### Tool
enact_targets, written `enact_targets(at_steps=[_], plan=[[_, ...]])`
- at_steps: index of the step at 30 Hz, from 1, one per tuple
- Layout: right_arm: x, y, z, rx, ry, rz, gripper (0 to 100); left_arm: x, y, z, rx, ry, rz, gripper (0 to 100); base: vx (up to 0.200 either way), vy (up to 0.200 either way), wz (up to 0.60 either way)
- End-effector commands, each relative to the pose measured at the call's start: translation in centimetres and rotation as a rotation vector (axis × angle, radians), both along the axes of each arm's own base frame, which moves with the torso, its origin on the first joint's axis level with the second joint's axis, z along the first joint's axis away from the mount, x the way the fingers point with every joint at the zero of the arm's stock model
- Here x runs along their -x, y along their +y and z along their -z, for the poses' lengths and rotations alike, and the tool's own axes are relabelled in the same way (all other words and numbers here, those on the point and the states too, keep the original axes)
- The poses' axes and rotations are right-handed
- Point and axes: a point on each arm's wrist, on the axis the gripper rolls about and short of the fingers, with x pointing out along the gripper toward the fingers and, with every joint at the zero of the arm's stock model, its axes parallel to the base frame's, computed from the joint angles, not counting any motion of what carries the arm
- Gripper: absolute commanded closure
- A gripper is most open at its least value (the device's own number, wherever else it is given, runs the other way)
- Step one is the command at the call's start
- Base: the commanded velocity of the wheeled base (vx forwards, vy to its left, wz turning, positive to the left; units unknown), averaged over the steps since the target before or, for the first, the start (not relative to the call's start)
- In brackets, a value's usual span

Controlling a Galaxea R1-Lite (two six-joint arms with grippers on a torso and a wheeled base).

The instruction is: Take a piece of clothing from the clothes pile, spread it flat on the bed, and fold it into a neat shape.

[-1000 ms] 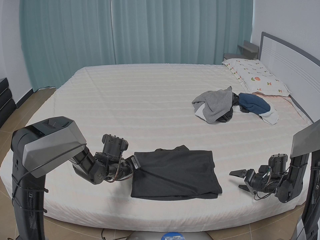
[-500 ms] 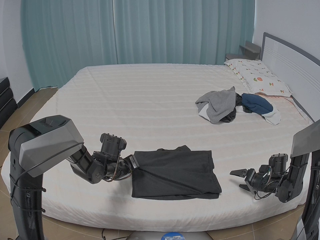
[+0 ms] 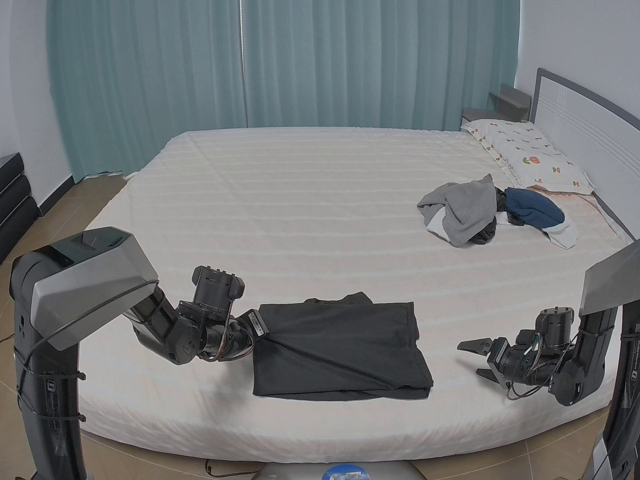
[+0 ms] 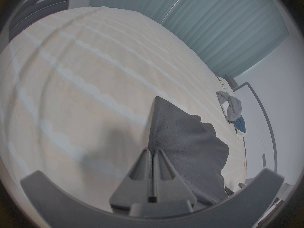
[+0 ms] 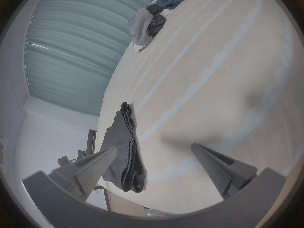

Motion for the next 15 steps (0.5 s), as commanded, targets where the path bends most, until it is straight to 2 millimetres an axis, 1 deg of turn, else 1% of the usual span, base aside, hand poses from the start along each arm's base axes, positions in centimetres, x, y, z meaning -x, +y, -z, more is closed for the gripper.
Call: enact_targets(at_steps=[1,4,8,15], plan=[[0.0,0.1,0.0,0.001,0.0,-0.004,0,-0.2,0.5,-0.1,0.001,-0.003,-0.014,100,0.0,0.2,0.0],[0.0,0.3,0.0,0.001,0.0,-0.013,0,-0.1,0.5,-0.2,0.0,-0.003,-0.013,100,0.0,0.2,0.0],[0.0,0.3,0.0,0.0,0.001,-0.012,0,0.7,0.7,0.2,-0.01,0.019,-0.008,100,0.0,0.2,0.0],[0.2,0.3,0.0,-0.001,0.004,-0.013,0,1.0,1.1,-0.7,-0.006,0.011,-0.018,100,0.0,0.2,0.0]])
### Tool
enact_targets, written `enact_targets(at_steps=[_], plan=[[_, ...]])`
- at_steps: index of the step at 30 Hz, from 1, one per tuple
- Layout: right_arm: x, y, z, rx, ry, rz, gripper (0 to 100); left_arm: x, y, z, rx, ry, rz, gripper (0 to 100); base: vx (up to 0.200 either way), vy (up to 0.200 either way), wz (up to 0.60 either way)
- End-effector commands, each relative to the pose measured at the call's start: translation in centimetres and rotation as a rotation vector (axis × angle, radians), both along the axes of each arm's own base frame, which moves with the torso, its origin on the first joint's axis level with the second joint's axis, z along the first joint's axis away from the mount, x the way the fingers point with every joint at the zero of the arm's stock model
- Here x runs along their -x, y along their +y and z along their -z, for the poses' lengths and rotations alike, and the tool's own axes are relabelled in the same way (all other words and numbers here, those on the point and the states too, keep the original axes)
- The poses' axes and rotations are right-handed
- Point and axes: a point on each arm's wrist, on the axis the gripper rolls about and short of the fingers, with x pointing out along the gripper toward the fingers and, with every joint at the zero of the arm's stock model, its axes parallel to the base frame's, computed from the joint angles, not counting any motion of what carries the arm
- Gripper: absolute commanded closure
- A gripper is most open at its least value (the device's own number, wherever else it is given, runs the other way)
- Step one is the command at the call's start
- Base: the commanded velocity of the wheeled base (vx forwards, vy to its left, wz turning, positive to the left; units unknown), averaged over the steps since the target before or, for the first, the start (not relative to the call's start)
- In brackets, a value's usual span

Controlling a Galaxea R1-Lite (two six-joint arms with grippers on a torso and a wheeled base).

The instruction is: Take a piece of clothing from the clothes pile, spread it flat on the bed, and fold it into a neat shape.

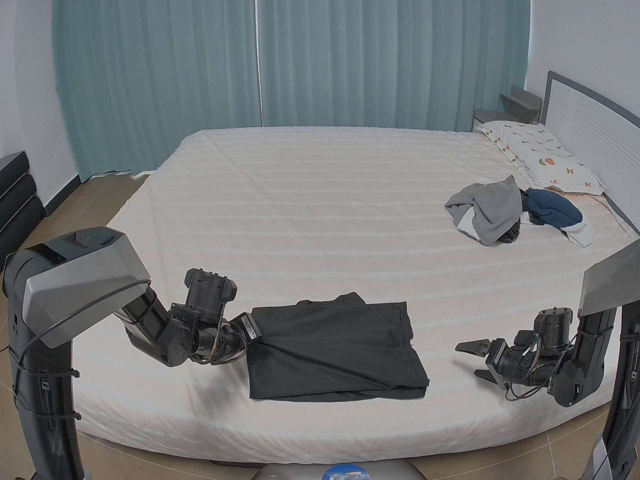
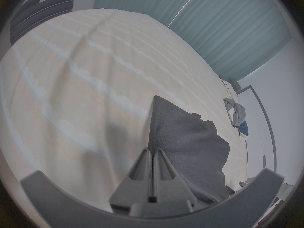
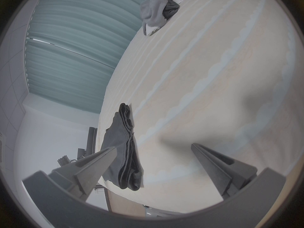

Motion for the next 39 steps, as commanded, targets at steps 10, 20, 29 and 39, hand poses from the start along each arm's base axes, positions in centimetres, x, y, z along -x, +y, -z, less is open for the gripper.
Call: enact_targets(at_steps=[10,20,29,39], plan=[[0.11,0.08,0.03,0.0,0.004,-0.003,0,0.29,0.3,-0.23,0.0,0.003,-0.006,100,0.0,0.2,0.0],[0.15,0.08,0.08,0.002,0.006,-0.004,0,0.61,0.23,-0.07,-0.001,0.012,-0.001,100,0.0,0.06,0.0],[0.15,0.08,0.08,0.003,0.005,-0.005,0,0.7,-0.07,0.2,0.006,0.021,0.011,100,0.0,0.0,0.0],[0.19,0.08,0.09,0.003,0.007,-0.005,0,0.64,-0.11,0.25,0.013,0.021,0.018,0,0.0,0.0,0.0]])
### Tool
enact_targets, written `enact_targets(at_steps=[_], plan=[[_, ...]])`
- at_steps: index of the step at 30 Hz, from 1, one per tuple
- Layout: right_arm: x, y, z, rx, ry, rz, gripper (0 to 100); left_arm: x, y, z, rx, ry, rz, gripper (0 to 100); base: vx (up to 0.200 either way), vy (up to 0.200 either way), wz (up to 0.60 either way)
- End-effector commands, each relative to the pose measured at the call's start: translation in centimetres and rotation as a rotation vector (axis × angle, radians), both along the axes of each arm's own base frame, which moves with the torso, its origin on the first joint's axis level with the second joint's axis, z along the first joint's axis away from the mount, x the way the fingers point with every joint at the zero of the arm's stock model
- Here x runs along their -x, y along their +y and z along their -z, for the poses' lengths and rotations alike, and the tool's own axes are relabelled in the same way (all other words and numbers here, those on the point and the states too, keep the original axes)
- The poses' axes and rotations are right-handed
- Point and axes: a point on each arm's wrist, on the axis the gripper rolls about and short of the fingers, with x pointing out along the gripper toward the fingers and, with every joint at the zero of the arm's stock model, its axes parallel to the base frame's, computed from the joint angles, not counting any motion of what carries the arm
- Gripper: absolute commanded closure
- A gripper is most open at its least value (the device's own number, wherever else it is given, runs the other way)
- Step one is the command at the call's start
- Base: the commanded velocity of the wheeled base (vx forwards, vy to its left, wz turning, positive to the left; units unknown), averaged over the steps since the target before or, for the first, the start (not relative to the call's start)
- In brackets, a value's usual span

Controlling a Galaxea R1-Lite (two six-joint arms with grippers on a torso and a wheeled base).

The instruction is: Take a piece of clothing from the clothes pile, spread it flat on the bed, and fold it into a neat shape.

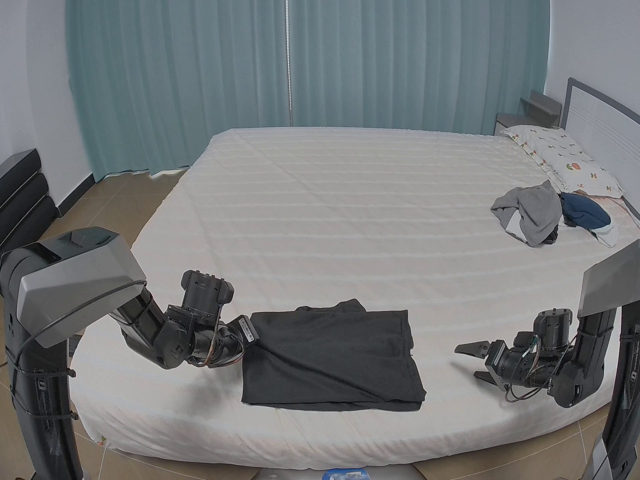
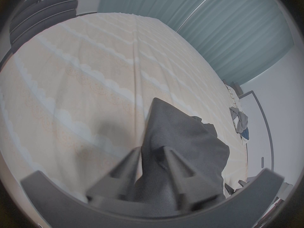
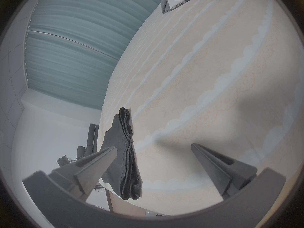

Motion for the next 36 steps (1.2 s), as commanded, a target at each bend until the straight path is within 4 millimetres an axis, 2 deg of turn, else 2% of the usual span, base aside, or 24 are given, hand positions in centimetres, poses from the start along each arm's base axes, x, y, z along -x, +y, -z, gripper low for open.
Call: enact_targets(at_steps=[1,21,27,31,33,36], plan=[[0.0,0.0,0.0,0.0,0.002,0.0,0,0.0,0.0,0.2,0.001,0.007,0.003,0,0.0,0.0,0.0],[-0.1,0.2,0.0,0.003,-0.005,-0.005,0,-0.6,0.8,-0.6,0.061,-0.003,-0.057,0,0.0,0.0,0.0],[0.3,2.2,-0.5,0.018,-0.041,-0.063,0,0.2,1.1,-1.0,0.063,0.007,-0.069,0,0.0,0.0,0.0],[0.2,3.8,-1.2,0.072,-0.105,-0.041,0,1.1,1.4,-3.3,0.082,-0.035,-0.085,0,0.0,0.0,0.0],[0.4,4.7,-1.6,0.096,-0.126,-0.036,0,1.9,1.7,-5.0,0.094,-0.069,-0.085,0,0.0,0.0,0.0],[0.7,5.3,-3.5,0.114,-0.191,-0.007,0,3.2,2.1,-7.4,0.105,-0.121,-0.086,0,0.0,0.0,0.0]])
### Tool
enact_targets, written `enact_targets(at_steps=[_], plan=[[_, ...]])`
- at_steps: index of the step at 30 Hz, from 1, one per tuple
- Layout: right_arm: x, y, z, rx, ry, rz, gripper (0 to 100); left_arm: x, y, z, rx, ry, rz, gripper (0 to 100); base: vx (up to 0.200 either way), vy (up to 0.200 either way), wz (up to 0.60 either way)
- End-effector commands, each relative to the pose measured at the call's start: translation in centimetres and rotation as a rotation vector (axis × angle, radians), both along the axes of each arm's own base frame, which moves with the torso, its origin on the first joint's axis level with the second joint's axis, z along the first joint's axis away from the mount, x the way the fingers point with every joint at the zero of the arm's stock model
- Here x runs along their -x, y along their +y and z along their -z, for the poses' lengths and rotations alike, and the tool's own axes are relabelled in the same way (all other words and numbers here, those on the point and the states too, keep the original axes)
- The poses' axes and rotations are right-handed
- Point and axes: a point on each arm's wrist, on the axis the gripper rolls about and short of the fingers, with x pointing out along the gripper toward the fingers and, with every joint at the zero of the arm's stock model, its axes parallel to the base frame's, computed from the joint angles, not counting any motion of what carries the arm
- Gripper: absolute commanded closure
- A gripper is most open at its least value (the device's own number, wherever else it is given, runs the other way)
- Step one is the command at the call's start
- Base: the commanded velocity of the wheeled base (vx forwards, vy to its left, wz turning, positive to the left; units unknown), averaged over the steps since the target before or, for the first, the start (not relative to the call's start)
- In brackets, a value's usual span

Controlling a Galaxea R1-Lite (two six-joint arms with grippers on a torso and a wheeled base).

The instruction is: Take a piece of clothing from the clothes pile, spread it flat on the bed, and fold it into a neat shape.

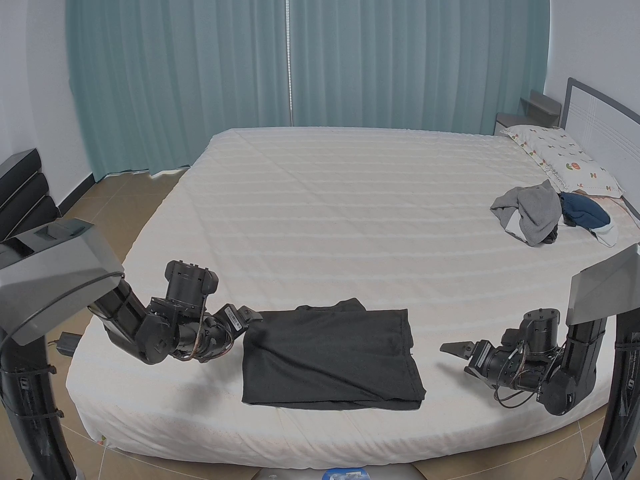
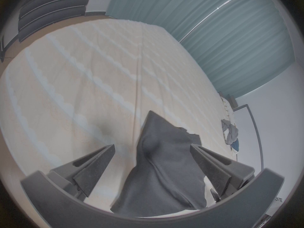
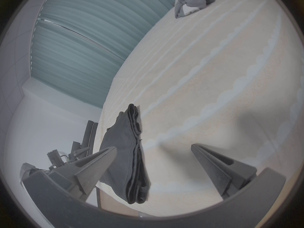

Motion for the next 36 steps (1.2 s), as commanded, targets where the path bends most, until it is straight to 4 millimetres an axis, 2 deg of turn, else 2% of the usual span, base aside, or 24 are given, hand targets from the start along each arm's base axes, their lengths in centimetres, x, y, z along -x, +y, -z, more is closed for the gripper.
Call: enact_targets(at_steps=[1,3,4,5,6,8,10,11,12,15,16,17,19,24,27,28,29,33,34,35,36], plan=[[0.6,1.6,-3.2,0.015,-0.114,0.001,0,2.5,0.8,-4.8,0.022,-0.106,-0.014,0,0.0,0.0,0.0],[1.4,1.3,-5.3,0.02,-0.177,0.018,0,3.7,1.4,-6.4,0.015,-0.152,-0.043,0,0.0,0.0,0.0],[1.4,1.3,-5.3,0.02,-0.177,0.018,0,3.7,1.4,-6.4,0.015,-0.152,-0.043,0,0.0,0.0,0.0],[2.4,1.0,-7.5,0.047,-0.241,0.028,0,4.9,2.2,-8.1,0.008,-0.202,-0.076,0,0.0,0.0,0.0],[2.7,0.9,-8.0,0.056,-0.253,0.027,0,5.2,2.3,-8.5,0.005,-0.215,-0.082,0,0.0,0.0,0.0],[4.8,0.1,-11.1,0.136,-0.328,0.034,0,6.8,3.1,-11.0,-0.004,-0.299,-0.122,0,0.0,0.0,0.0],[5.5,-0.2,-12.3,0.153,-0.352,0.039,0,7.4,3.4,-11.8,-0.015,-0.326,-0.138,0,0.0,0.0,0.0],[6.7,-0.6,-13.8,0.167,-0.379,0.047,0,8.4,3.8,-12.8,-0.037,-0.359,-0.156,0,0.0,0.0,0.0],[6.7,-0.6,-13.8,0.167,-0.379,0.047,0,8.4,3.8,-12.8,-0.037,-0.359,-0.156,0,0.0,0.0,0.0],[10.9,-2.0,-17.6,0.226,-0.435,0.051,0,11.6,4.9,-15.8,-0.082,-0.479,-0.229,0,0.0,0.0,0.0],[10.9,-2.0,-17.6,0.226,-0.435,0.051,0,11.6,4.9,-15.8,-0.082,-0.479,-0.229,0,0.0,0.0,0.0],[13.5,-2.7,-18.9,0.261,-0.445,0.042,0,13.3,5.4,-16.9,-0.091,-0.537,-0.246,0,0.0,0.0,0.0],[16.0,-3.5,-20.1,0.285,-0.458,0.031,0,14.8,5.9,-17.7,-0.123,-0.59,-0.246,0,0.0,0.0,0.0],[21.3,-5.2,-22.1,0.309,-0.468,0.053,0,19.2,7.5,-19.5,-0.248,-0.736,-0.288,0,0.0,0.0,0.0],[22.8,-5.9,-22.1,0.333,-0.459,0.121,0,21.6,8.2,-20.2,-0.309,-0.807,-0.306,0,0.0,0.0,0.0],[22.9,-6.0,-22.1,0.338,-0.46,0.131,0,21.8,8.3,-20.2,-0.315,-0.813,-0.31,0,0.0,0.0,0.0],[23.5,-6.3,-22.0,0.372,-0.469,0.171,0,23.1,8.8,-20.6,-0.353,-0.849,-0.328,0,0.0,0.0,0.0],[24.9,-6.6,-21.8,0.475,-0.534,0.219,0,26.2,9.8,-21.0,-0.427,-0.899,-0.353,0,0.0,0.0,0.0],[25.0,-6.6,-21.8,0.48,-0.538,0.219,0,26.3,9.9,-21.0,-0.433,-0.9,-0.353,0,0.0,0.0,0.0],[26.0,-6.6,-21.6,0.54,-0.577,0.214,0,27.9,10.4,-20.9,-0.475,-0.912,-0.348,0,0.0,0.0,0.0],[26.6,-6.6,-21.4,0.572,-0.596,0.205,0,28.6,10.6,-20.9,-0.491,-0.918,-0.347,0,0.0,0.0,0.0]])
